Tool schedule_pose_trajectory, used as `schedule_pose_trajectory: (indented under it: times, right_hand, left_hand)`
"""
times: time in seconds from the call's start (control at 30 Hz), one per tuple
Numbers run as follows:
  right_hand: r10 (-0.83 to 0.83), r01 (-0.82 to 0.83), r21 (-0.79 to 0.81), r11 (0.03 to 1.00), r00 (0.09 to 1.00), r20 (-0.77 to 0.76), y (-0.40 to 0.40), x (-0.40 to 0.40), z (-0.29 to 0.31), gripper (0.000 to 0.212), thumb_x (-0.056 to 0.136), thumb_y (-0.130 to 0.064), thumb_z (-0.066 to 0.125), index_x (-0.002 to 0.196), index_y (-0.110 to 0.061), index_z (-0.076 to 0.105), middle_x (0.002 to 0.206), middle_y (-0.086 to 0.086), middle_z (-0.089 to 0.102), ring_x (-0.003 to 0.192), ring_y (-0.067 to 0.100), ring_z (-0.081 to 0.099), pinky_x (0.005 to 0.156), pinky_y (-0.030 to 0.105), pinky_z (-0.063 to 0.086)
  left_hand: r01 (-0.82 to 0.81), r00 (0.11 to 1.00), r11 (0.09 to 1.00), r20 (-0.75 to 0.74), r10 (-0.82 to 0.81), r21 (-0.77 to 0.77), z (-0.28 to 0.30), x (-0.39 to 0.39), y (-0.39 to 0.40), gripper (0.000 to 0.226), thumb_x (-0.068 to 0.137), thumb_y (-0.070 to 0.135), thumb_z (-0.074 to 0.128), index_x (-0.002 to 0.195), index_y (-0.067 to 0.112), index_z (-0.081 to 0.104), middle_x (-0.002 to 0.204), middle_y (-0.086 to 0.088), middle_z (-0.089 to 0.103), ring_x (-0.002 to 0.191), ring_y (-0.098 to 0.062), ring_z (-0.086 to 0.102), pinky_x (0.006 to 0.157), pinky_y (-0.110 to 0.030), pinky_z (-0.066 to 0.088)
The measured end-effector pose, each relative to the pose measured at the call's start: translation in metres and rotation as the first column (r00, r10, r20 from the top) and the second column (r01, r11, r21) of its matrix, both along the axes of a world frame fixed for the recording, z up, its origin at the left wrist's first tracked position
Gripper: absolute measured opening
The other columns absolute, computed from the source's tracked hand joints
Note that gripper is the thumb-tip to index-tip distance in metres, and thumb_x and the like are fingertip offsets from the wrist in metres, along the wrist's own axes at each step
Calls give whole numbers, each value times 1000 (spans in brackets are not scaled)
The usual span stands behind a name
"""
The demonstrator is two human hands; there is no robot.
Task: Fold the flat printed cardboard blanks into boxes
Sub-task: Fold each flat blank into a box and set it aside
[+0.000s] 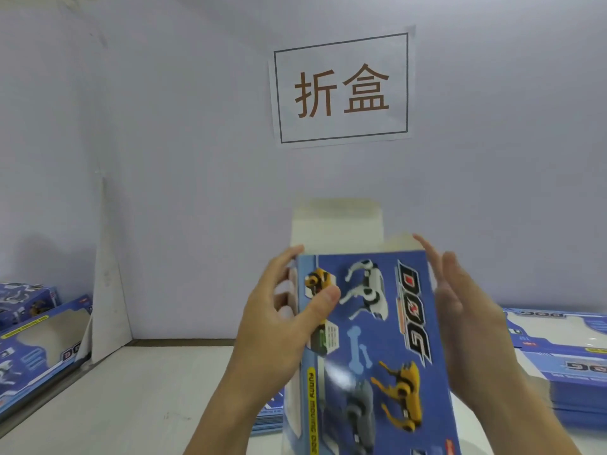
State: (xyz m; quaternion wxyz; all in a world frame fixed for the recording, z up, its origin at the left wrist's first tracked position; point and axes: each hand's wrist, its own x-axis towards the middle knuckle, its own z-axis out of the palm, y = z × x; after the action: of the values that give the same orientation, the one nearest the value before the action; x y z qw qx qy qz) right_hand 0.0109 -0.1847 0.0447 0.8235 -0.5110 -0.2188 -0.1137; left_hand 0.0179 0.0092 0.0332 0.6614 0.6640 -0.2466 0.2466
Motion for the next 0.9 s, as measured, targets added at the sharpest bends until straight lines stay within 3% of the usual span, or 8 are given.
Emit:
schedule_pose_trajectory:
  times: [0.1, 0.23, 0.3, 0.47, 0.63, 0.7, 0.8, 0.9]
  right_hand:
    - [-47, 91, -201, 975, 976, 215, 6, -8, -2, 36, 103, -18, 48, 138, -27, 44, 110, -12, 75, 83, -9, 67, 83, 17, 54]
    - [-174, 259, -284, 923, 941, 290, 11, -9, -2, 58, 75, -63, 64, 129, -67, 43, 126, 11, 63, 119, 44, 57, 102, 60, 46]
    - [-165, 262, -269, 927, 927, 336, 11, -8, 0, 55, 80, -59, 65, 132, -62, 45, 134, -1, 62, 129, 36, 54, 102, 61, 46]
    - [-54, 118, -250, 961, 968, 247, 7, -4, -5, 44, 82, -33, 64, 125, -38, 57, 107, 7, 73, 89, 30, 73, 65, 36, 61]
    - [-85, 129, -369, 920, 987, 133, 15, -2, -10, 23, 93, -50, 59, 114, -41, 55, 99, 38, 53, 78, 41, 56, 76, 56, 51]
    - [-130, 178, -370, 912, 980, 153, 25, -2, -14, 33, 88, -60, 46, 111, -37, 54, 96, 34, 54, 83, 44, 61, 83, 59, 51]
    - [-245, 300, -356, 885, 950, 192, 37, -1, -15, 53, 85, -74, 35, 105, -29, 56, 78, 30, 52, 69, 44, 56, 70, 54, 51]
    - [-326, 375, -328, 867, 925, 198, 35, 5, -18, 36, 103, -43, 42, 96, -9, 53, 44, -3, 43, 39, 10, 46, 44, 20, 40]
  left_hand:
    - [3, 996, 1000, 91, -1, -26, 4, -5, -3, 59, 73, 45, 73, 128, 47, 53, 117, 22, 67, 106, -1, 67, 80, -19, 56]
    - [65, 981, 998, 186, -61, -15, 7, -13, -1, 52, 80, 39, 72, 129, 38, 53, 117, 3, 70, 110, -23, 68, 84, -40, 60]
    - [91, 975, 996, 204, -89, 1, 6, -15, 0, 47, 80, 38, 67, 125, 38, 54, 110, -3, 71, 106, -29, 69, 79, -43, 62]
    - [73, 982, 997, 174, -74, 15, -5, -11, -1, 42, 85, 28, 68, 125, 29, 53, 92, 0, 67, 85, -14, 70, 69, -24, 58]
    - [118, 993, 993, 30, -117, -23, -20, 2, -5, 36, 94, 27, 63, 126, 33, 48, 95, 1, 67, 83, -15, 71, 71, -30, 60]
    - [132, 991, 986, -18, -135, -105, -23, 4, -8, 31, 92, 33, 60, 120, 34, 49, 101, -14, 66, 90, -30, 71, 74, -42, 62]
    - [-6, 1000, 974, -17, 2, -226, -22, 5, -15, 36, 93, 50, 53, 108, 17, 51, 67, 4, 58, 62, -3, 61, 56, -15, 52]
    - [-149, 989, 951, -42, 143, -272, -19, 9, -15, 31, 103, 35, 42, 85, 11, 48, 65, -10, 41, 54, -10, 42, 46, -21, 39]
